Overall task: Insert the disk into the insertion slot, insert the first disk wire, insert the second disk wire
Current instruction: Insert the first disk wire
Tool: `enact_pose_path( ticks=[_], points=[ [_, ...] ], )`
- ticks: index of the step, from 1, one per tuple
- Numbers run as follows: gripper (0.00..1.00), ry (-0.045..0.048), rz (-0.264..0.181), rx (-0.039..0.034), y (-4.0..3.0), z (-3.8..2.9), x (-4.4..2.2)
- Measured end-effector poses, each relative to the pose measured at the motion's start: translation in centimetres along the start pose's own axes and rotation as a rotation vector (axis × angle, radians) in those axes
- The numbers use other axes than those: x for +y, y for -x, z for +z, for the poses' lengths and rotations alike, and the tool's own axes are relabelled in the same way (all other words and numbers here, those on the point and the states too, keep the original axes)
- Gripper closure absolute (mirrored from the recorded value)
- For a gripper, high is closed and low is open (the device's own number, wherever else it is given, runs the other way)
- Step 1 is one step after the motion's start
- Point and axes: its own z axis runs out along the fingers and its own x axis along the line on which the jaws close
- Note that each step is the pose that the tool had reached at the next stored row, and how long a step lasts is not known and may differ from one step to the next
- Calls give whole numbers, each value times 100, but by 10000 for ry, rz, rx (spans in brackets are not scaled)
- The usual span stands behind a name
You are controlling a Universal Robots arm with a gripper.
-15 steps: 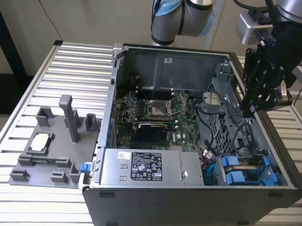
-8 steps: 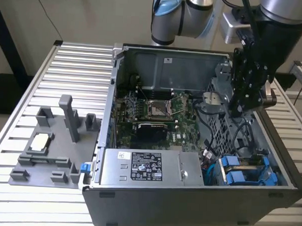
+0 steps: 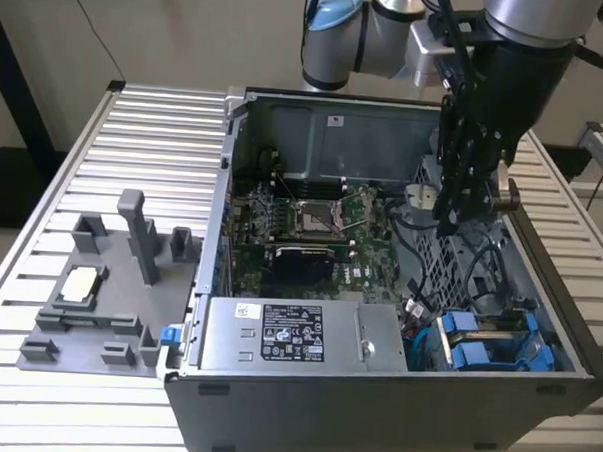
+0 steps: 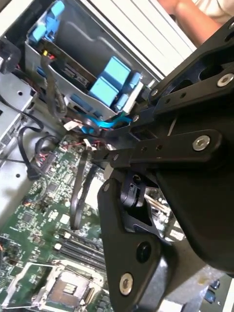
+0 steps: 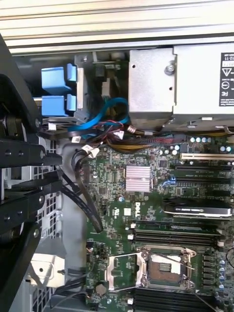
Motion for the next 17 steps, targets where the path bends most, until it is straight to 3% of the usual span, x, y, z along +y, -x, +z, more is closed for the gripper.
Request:
enact_pose_path(
  ticks=[3, 8, 12, 17],
  points=[
    [73, 5, -159, -41, 0, 5, 36],
    [73, 12, -325, -67, 0, 11, 37],
    [73, -5, -516, -354, -1, 21, 38],
    [73, 12, -748, -398, -14, 40, 31]
  ],
)
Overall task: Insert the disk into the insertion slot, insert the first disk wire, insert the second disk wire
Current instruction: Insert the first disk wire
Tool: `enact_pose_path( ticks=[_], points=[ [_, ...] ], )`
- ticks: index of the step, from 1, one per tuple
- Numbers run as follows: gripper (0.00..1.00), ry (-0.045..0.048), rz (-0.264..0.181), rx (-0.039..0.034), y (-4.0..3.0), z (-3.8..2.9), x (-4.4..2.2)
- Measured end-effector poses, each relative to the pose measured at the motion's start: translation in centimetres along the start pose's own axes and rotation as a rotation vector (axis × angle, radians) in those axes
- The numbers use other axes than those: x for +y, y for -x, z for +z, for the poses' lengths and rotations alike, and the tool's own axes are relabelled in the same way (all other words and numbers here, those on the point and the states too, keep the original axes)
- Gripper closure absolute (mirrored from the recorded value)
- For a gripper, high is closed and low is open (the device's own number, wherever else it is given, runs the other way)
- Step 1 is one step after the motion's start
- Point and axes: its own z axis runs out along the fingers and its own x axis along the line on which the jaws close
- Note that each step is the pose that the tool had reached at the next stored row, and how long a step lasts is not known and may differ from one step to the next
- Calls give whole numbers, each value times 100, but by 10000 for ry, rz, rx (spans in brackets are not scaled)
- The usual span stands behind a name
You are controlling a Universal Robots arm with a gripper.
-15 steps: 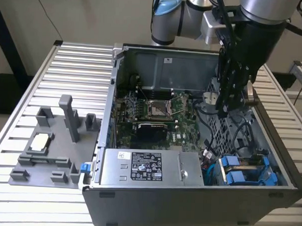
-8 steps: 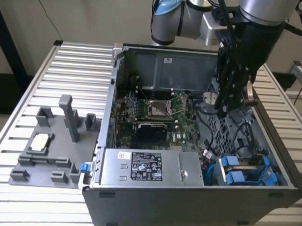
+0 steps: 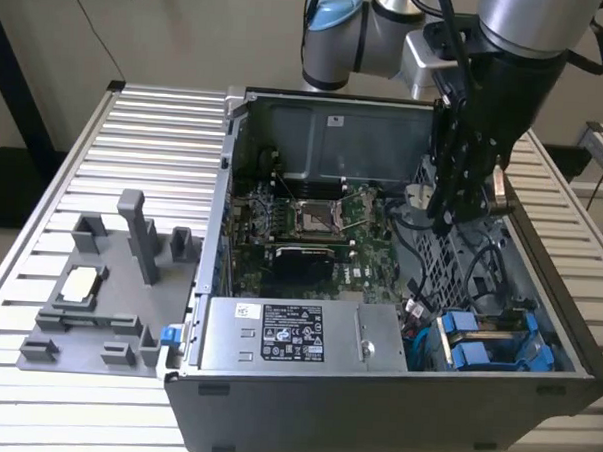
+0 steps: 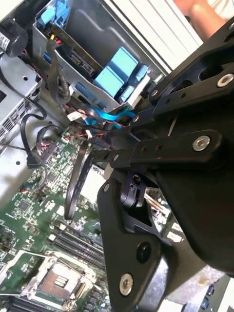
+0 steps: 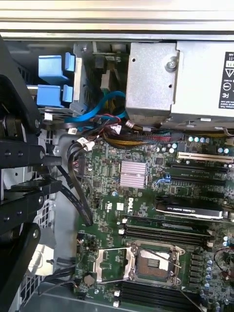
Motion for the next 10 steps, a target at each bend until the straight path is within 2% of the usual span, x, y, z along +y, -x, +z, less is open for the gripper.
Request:
enact_pose_path(
  ticks=[10],
  points=[
    [73, 20, -238, -18, -79, 13, -1]
  ],
)
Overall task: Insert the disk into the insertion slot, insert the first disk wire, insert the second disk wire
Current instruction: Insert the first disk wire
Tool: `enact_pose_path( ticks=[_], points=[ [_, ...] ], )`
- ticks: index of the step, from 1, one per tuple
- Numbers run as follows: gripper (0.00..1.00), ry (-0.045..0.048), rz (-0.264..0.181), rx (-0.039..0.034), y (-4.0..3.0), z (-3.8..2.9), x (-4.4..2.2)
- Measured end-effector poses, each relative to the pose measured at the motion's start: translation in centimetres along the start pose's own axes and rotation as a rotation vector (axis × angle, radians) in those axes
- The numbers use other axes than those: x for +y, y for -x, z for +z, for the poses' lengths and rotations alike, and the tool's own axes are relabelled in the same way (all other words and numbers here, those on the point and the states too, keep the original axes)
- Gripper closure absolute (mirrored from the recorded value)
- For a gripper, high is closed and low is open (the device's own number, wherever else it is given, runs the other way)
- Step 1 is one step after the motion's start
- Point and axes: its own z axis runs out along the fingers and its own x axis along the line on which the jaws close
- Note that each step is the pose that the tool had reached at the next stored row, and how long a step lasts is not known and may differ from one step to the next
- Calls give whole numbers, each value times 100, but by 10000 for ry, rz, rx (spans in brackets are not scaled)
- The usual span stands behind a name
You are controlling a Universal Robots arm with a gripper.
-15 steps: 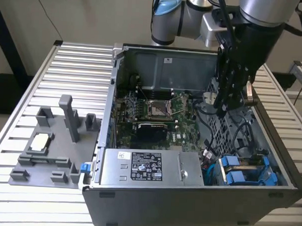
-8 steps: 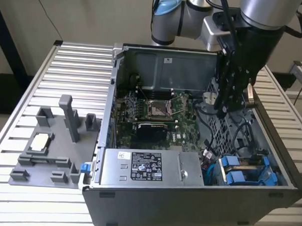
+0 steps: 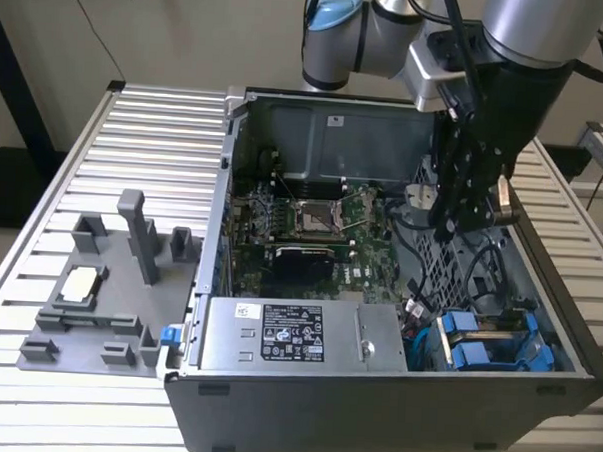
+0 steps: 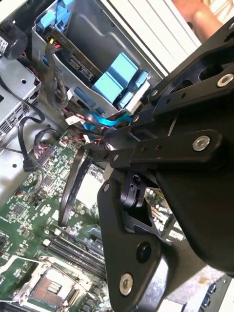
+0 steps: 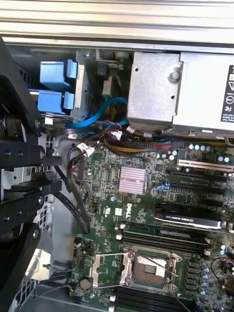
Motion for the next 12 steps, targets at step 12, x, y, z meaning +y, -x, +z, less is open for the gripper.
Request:
enact_pose_path(
  ticks=[12],
  points=[
    [73, -18, -82, -253, -13, 43, -65]
  ],
)
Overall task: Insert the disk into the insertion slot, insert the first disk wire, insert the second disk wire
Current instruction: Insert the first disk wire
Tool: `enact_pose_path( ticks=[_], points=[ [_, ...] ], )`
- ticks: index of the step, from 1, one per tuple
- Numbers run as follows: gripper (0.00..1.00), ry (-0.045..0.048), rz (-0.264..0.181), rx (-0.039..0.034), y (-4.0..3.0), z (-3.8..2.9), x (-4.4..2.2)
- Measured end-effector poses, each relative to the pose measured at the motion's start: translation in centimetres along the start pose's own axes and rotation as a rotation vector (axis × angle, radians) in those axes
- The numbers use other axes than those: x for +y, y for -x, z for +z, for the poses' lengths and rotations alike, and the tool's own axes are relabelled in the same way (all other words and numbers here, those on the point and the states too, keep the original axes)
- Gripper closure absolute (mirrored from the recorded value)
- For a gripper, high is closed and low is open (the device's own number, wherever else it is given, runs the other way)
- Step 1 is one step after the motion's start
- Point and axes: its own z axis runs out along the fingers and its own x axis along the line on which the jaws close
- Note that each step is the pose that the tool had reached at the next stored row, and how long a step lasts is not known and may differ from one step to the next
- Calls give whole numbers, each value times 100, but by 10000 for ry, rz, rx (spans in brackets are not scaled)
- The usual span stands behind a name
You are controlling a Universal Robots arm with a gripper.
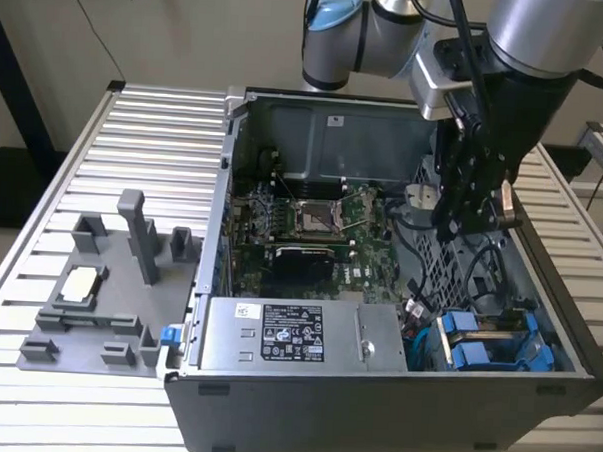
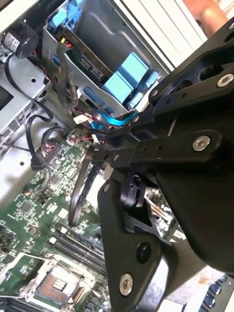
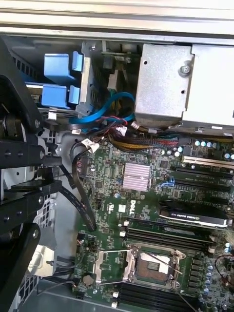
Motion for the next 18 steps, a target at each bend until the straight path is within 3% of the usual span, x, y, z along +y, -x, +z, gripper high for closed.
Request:
enact_pose_path(
  ticks=[7, 18],
  points=[
    [73, -8, 2, -67, 1, 3, 15],
    [73, -9, 3, -71, 9, -22, 62]
  ],
)
